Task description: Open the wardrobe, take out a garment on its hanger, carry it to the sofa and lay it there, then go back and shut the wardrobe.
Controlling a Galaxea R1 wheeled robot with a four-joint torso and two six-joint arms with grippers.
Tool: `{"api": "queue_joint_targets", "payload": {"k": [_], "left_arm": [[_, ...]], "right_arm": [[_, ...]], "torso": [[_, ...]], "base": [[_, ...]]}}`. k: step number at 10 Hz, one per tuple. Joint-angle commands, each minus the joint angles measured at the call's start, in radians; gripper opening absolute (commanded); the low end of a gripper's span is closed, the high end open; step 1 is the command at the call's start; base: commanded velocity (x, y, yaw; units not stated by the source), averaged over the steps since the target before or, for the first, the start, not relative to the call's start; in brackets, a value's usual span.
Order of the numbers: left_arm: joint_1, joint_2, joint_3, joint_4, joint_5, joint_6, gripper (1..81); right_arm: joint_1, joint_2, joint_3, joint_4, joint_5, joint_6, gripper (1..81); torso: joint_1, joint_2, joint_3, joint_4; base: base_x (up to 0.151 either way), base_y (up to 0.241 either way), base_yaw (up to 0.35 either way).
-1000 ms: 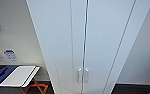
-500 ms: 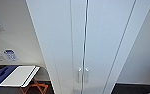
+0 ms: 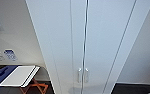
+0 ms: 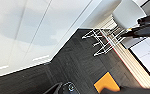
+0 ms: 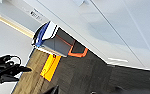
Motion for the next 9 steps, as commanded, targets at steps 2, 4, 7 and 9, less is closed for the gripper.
{"api": "queue_joint_targets", "payload": {"k": [2,4,7,9], "left_arm": [[-0.163,-0.053,0.051,0.013,0.01,-0.009,81.1],[-0.23,-0.049,0.051,0.006,0.007,-0.037,81.1],[-0.298,-0.046,0.069,0.006,0.008,-0.044,81.1],[-0.327,-0.036,0.069,0.0,0.014,-0.046,81.1]], "right_arm": [[0.198,-0.047,0.063,0.018,-0.058,0.015,81.1],[0.275,-0.03,0.063,0.015,-0.12,0.038,81.1],[0.356,-0.004,0.046,0.018,-0.158,0.067,81.1],[0.392,0.014,0.04,0.015,-0.163,0.078,81.1]], "torso": [[0.0,0.0,0.0,0.0],[0.0,0.0,0.0,0.0],[0.001,0.001,0.0,0.0],[0.001,0.001,-0.001,0.0]], "base": [[0.0,0.0,0.0],[0.0,0.0,0.0],[0.0,0.0,0.0],[0.0,0.0,0.0]]}}
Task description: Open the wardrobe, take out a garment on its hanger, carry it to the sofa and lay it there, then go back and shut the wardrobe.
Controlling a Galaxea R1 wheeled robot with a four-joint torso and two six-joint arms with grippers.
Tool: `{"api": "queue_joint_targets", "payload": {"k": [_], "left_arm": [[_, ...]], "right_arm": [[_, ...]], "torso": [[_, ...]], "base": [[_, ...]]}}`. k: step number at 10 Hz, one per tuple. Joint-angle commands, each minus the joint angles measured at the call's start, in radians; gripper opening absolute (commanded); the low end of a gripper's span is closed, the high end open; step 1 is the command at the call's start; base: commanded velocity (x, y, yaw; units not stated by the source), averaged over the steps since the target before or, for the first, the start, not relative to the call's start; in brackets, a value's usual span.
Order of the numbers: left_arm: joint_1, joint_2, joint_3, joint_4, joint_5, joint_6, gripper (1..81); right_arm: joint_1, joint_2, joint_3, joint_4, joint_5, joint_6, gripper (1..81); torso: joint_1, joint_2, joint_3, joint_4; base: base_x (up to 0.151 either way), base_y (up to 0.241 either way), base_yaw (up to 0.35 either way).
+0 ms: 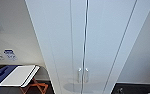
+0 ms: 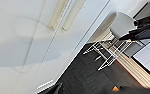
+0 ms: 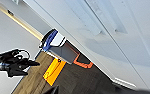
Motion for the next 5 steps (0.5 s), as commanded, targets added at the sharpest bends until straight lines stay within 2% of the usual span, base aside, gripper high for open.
{"api": "queue_joint_targets", "payload": {"k": [1,3,5], "left_arm": [[-0.134,-0.02,0.027,-0.01,0.009,-0.003,81.1],[-0.18,0.003,0.015,-0.024,0.02,-0.014,81.1],[-0.219,0.024,0.003,-0.026,0.027,-0.017,81.1]], "right_arm": [[0.153,-0.005,0.013,0.016,-0.036,0.008,81.1],[0.191,0.03,0.001,0.013,-0.039,0.018,81.1],[0.228,0.071,-0.025,0.013,-0.075,0.018,81.1]], "torso": [[0.0,0.0,0.0,0.0],[0.0,0.0,0.0,0.0],[0.0,0.0,-0.001,0.0]], "base": [[0.0,0.0,0.0],[0.0,0.0,0.0],[0.0,0.0,0.0]]}}
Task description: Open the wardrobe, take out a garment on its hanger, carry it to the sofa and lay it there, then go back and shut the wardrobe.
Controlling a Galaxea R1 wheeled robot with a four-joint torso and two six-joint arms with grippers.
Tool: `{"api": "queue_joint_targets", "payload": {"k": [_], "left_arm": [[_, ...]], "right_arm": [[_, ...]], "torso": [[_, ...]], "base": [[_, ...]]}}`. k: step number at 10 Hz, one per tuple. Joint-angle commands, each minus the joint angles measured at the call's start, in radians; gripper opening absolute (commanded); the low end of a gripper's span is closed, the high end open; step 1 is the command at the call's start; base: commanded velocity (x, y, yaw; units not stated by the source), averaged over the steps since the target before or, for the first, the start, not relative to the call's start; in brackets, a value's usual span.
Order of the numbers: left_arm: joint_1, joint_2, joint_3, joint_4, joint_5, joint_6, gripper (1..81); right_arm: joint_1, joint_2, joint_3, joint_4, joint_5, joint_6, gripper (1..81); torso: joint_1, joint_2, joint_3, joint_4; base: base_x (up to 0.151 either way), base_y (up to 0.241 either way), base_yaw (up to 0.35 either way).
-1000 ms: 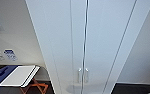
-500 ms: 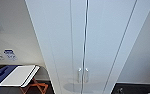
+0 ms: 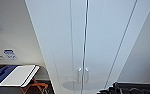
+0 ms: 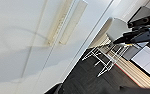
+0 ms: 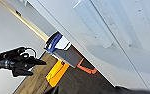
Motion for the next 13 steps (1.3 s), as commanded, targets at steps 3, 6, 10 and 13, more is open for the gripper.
{"api": "queue_joint_targets", "payload": {"k": [3,6,10,13], "left_arm": [[-0.16,0.01,-0.043,-0.008,0.019,-0.04,81.1],[-0.195,0.031,-0.104,-0.023,0.036,-0.056,81.1],[-0.255,0.085,-0.159,-0.04,0.089,-0.058,81.1],[-0.276,0.131,-0.202,-0.05,0.091,-0.058,81.1]], "right_arm": [[0.184,0.057,-0.049,0.019,-0.049,0.004,81.1],[0.23,0.101,-0.092,0.028,-0.051,0.009,81.1],[0.271,0.155,-0.181,0.028,-0.051,0.026,81.1],[0.273,0.203,-0.242,0.026,-0.033,0.052,81.1]], "torso": [[0.0,0.0,0.0,0.0],[0.0,0.001,-0.001,0.0],[0.001,0.001,-0.001,0.0],[0.002,0.001,-0.001,0.0]], "base": [[0.0,0.0,0.0],[0.0,0.0,0.0],[0.0,0.0,0.0],[0.0,0.0,0.0]]}}
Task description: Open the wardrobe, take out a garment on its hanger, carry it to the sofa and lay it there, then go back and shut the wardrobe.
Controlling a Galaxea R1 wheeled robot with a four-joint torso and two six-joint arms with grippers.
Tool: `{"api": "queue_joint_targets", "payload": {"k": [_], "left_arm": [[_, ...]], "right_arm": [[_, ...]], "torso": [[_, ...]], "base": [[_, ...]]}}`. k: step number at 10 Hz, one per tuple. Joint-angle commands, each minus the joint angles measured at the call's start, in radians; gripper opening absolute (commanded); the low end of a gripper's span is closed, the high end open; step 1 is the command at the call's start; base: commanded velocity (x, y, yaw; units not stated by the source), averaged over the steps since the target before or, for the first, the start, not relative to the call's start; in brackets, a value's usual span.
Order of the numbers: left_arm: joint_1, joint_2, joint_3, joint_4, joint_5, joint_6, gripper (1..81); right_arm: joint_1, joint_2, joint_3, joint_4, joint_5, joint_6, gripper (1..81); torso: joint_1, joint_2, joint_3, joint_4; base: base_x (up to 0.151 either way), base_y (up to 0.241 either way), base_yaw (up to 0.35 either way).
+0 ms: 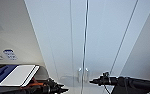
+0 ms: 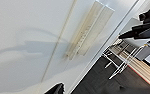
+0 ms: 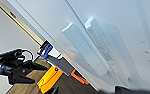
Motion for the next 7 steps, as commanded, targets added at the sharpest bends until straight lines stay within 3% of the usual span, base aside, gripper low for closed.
{"api": "queue_joint_targets", "payload": {"k": [1,4,7], "left_arm": [[-0.144,0.005,-0.012,-0.02,0.01,-0.002,81.1],[-0.158,0.051,-0.062,-0.031,0.01,-0.002,81.1],[-0.169,0.088,-0.078,-0.031,0.01,-0.002,81.1]], "right_arm": [[0.146,0.014,-0.023,0.022,0.02,0.017,81.1],[0.134,0.055,-0.072,0.024,0.101,0.045,81.1],[0.158,0.081,-0.081,0.024,0.102,0.056,81.1]], "torso": [[0.0,0.0,0.0,0.0],[0.0,0.0,0.0,0.0],[0.0,0.0,0.0,0.0]], "base": [[0.0,0.0,0.0],[0.0,0.0,0.0],[0.0,0.0,0.0]]}}
